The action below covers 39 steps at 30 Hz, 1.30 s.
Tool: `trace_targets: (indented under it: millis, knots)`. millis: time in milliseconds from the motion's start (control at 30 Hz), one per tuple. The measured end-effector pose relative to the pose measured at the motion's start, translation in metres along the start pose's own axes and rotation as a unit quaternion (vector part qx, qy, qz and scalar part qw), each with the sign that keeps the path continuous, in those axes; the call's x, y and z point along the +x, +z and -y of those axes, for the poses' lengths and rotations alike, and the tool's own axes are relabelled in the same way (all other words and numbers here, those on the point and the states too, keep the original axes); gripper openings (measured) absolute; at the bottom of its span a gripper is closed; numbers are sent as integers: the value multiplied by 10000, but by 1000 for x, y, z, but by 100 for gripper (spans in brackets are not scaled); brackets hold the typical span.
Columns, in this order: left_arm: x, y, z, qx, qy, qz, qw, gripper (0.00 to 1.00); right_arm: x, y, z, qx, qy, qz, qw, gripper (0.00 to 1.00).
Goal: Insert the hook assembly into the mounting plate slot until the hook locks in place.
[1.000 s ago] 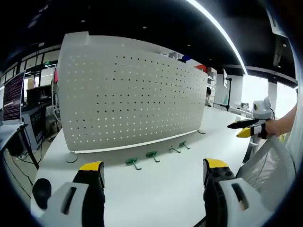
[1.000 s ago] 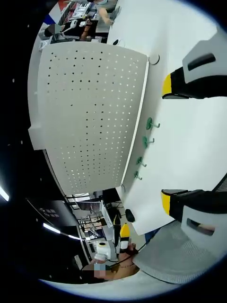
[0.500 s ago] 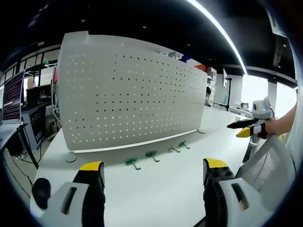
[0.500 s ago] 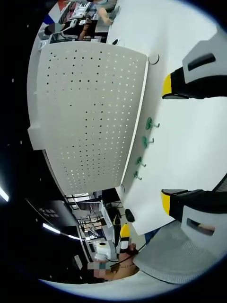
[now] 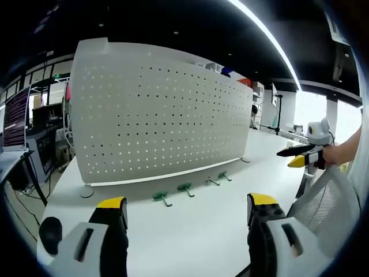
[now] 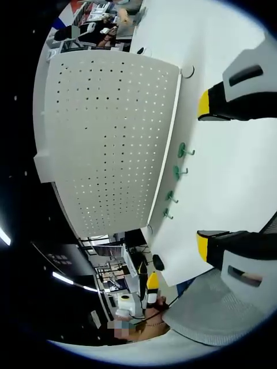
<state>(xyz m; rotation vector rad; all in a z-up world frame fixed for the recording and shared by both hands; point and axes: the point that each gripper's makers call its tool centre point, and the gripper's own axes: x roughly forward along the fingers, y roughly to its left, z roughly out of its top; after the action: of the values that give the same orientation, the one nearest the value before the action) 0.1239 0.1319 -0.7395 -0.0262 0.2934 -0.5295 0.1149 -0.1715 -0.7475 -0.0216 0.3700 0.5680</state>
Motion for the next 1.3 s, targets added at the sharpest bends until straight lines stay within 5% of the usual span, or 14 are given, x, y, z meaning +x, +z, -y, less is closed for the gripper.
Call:
trace_targets:
  millis: [1300]
  knots:
    - [23, 7, -2, 197, -394, -184, 9989, 85, 1, 0, 3, 7, -50, -49, 10000, 71]
